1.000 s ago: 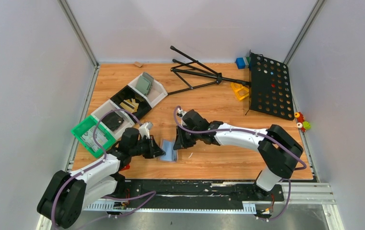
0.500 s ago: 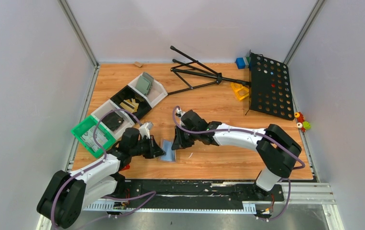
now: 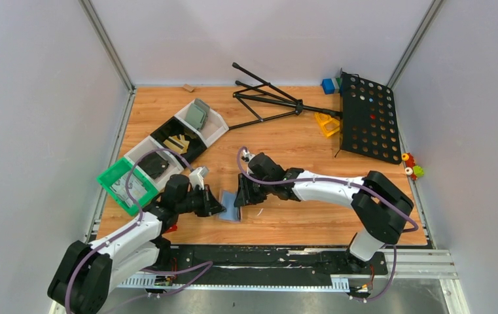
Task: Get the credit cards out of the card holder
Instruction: Remove the credit card from the card holder.
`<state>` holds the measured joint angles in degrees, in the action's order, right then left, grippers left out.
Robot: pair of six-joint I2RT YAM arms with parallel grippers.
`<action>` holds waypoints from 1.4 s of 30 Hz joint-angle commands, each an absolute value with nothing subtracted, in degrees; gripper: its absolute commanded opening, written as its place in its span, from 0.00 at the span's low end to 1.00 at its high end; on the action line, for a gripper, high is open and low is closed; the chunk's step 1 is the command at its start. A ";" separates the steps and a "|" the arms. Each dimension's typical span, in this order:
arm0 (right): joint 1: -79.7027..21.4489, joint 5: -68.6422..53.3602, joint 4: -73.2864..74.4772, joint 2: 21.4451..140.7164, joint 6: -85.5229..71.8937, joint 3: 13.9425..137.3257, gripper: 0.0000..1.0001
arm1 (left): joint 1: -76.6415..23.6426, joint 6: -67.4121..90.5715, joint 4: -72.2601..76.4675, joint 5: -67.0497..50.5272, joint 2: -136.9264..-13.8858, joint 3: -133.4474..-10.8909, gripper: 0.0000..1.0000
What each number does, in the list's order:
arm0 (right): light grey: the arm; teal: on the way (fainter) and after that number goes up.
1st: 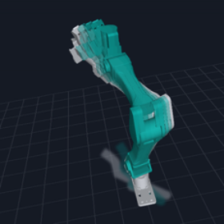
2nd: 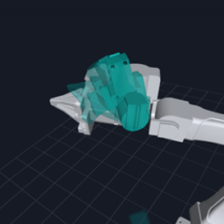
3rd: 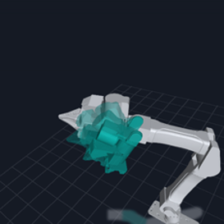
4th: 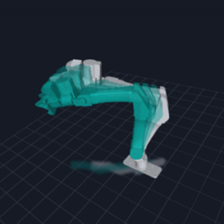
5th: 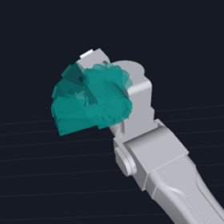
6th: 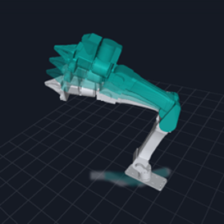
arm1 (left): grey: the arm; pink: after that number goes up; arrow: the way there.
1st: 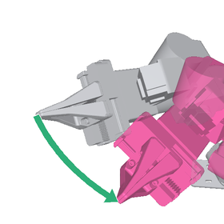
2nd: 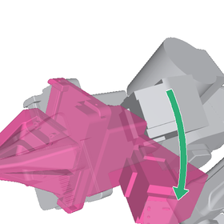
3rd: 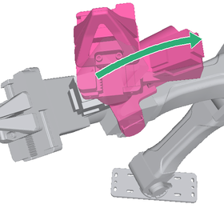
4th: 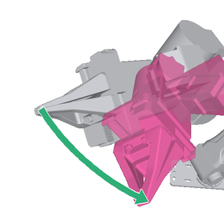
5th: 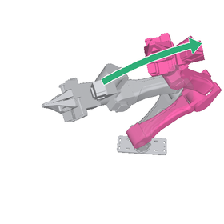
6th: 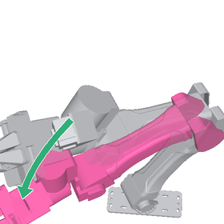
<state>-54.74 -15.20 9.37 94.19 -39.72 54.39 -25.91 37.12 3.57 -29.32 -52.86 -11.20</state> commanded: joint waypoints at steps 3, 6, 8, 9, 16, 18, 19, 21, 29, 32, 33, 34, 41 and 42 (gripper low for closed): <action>-55.15 -12.95 10.29 91.67 -40.30 53.54 0.34 | -26.32 36.72 2.71 -29.51 -49.95 -14.20 0.00; -55.11 -14.07 9.22 91.39 -40.39 52.73 0.31 | -26.37 36.93 2.70 -29.32 -49.46 -14.25 0.00; -55.06 -15.21 8.36 91.21 -40.67 52.47 0.28 | -26.45 36.76 2.71 -29.23 -50.04 -14.22 0.00; -54.96 -15.70 8.13 91.15 -40.97 52.47 0.28 | -26.45 36.73 2.69 -29.19 -50.40 -14.16 0.00; -54.09 -19.07 3.94 90.49 -43.17 50.54 0.29 | -26.54 37.71 4.47 -28.88 -51.25 -13.33 0.00; -54.08 -19.68 3.84 90.93 -43.32 50.61 0.24 | -26.67 38.16 4.93 -28.93 -51.41 -13.12 0.00; -54.06 -19.95 3.64 91.09 -43.43 50.58 0.23 | -26.70 38.45 5.19 -28.96 -51.42 -13.05 0.00; -54.05 -20.50 2.96 91.23 -43.91 50.38 0.19 | -26.93 39.09 6.12 -29.10 -51.19 -12.62 0.00; -53.88 -21.67 1.62 91.55 -44.88 50.18 0.03 | -27.61 40.19 7.20 -28.75 -51.30 -12.04 0.00; -53.88 -22.59 0.59 92.48 -45.40 50.18 0.00 | -28.09 40.69 7.88 -28.65 -51.60 -11.89 0.00; -53.88 -23.01 0.53 92.73 -45.49 50.23 0.00 | -28.25 40.74 7.99 -28.53 -51.69 -11.97 0.00; -53.88 -23.34 -0.72 93.10 -45.62 50.33 0.00 | -28.34 40.78 8.04 -28.48 -51.87 -11.95 0.00; -53.79 -24.85 -2.24 94.65 -46.08 50.92 0.00 | -28.61 41.32 8.21 -28.12 -52.16 -11.50 0.00; -53.79 -24.87 -2.42 94.61 -46.40 50.78 0.00 | -28.62 41.64 8.38 -28.11 -52.14 -11.34 0.00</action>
<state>-53.45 -21.47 2.02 93.89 -44.80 50.48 -28.14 40.69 4.16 -28.80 -51.96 -11.75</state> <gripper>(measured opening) 0.066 0.019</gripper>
